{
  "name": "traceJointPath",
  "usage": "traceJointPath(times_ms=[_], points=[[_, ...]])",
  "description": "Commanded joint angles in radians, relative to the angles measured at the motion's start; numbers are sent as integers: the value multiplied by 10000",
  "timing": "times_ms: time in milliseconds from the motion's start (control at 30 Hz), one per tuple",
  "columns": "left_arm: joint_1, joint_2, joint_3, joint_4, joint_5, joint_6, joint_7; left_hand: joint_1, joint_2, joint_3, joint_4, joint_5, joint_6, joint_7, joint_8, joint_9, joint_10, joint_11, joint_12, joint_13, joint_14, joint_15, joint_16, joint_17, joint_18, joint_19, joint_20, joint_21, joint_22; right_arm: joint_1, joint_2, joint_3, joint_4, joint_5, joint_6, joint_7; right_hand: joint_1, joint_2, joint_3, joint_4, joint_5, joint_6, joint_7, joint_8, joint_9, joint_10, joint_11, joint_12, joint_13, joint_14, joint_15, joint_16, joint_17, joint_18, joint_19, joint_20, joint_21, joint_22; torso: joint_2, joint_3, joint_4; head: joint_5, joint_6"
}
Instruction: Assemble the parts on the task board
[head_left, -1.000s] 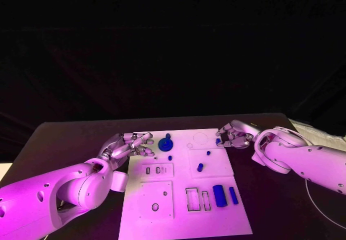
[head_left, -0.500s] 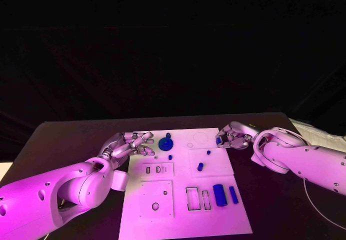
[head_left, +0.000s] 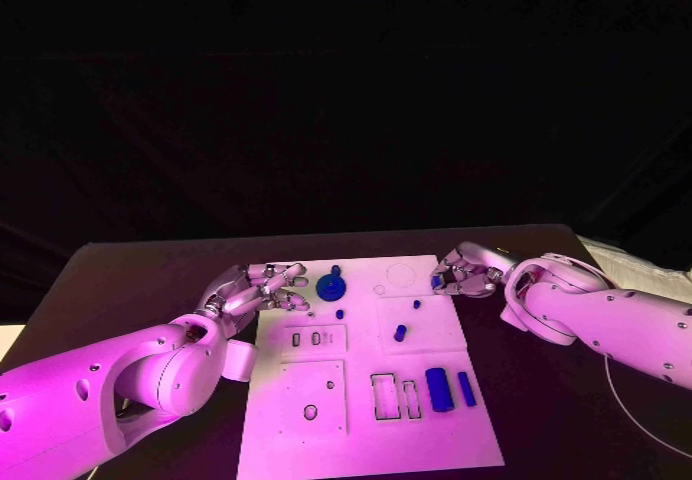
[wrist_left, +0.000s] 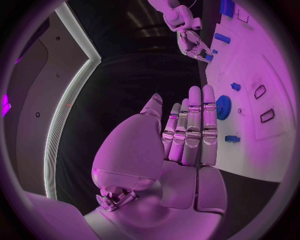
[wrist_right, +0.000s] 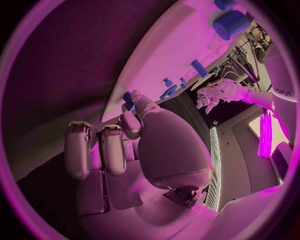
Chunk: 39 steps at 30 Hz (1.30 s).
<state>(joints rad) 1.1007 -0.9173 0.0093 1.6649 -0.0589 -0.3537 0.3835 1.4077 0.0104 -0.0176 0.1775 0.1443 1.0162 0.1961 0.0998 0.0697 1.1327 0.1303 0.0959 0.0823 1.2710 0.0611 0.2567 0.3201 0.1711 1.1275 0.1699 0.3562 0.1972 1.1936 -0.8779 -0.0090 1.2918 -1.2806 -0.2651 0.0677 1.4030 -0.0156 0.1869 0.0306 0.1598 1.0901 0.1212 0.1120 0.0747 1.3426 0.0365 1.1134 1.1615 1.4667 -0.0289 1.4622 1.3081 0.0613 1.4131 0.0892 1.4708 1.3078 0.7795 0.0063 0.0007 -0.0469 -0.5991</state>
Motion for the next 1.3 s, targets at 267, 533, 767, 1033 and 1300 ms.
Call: traceJointPath(times_ms=[267,533,767,1033,1300], points=[[7,29,7,-13,23,199,36,61,53,12,-65,-35,9,27,-34,4,-4,33,-68,11,-41,52,4,12,71,-6,-14,59,11,5,-45,-2,203,544,-564,-186,-296,230,78,129,13,535,-273,278,143,267,-229,409,323,653,-219,71,612,-84,10,-234,72,289,-5,-2,10,-29,-9],[7,18,7,-70,23,184,46,61,53,12,-65,-35,9,27,-34,4,-4,33,-68,11,-41,52,4,12,71,-6,-14,59,11,225,-191,25,1122,716,-968,-784,-420,272,88,195,135,547,-302,281,150,294,-257,421,346,655,-249,69,614,-86,18,-272,74,296,-26,-31,3,-21,27],[7,86,7,-276,47,185,100,70,69,11,-80,-34,12,27,-41,6,1,33,-80,17,-53,53,-4,51,71,-17,-13,61,20,432,31,30,2023,252,-1047,-1577,-320,331,219,89,166,494,-305,246,144,252,-272,320,279,648,-271,44,577,-82,5,-302,64,275,-121,-98,66,31,-69],[4,145,6,-552,152,151,187,73,71,12,-83,-34,13,27,-42,6,2,33,-82,18,-55,53,-6,56,71,-19,-13,62,21,226,887,4,2717,-1172,-769,-2358,-331,355,256,79,154,457,-284,219,136,205,-258,222,202,635,-266,10,516,-76,-14,-306,51,245,-230,-186,162,243,-262],[3,190,6,-635,201,117,237,87,76,16,-95,-32,13,27,-46,7,2,32,-88,19,-64,54,-11,69,71,-25,-12,62,24,-38,1774,-99,2657,-2043,-391,-2794,-335,357,262,78,152,453,-282,215,135,183,-255,177,164,628,-264,-10,479,-72,-26,-306,44,228,-301,-290,238,347,-391]])
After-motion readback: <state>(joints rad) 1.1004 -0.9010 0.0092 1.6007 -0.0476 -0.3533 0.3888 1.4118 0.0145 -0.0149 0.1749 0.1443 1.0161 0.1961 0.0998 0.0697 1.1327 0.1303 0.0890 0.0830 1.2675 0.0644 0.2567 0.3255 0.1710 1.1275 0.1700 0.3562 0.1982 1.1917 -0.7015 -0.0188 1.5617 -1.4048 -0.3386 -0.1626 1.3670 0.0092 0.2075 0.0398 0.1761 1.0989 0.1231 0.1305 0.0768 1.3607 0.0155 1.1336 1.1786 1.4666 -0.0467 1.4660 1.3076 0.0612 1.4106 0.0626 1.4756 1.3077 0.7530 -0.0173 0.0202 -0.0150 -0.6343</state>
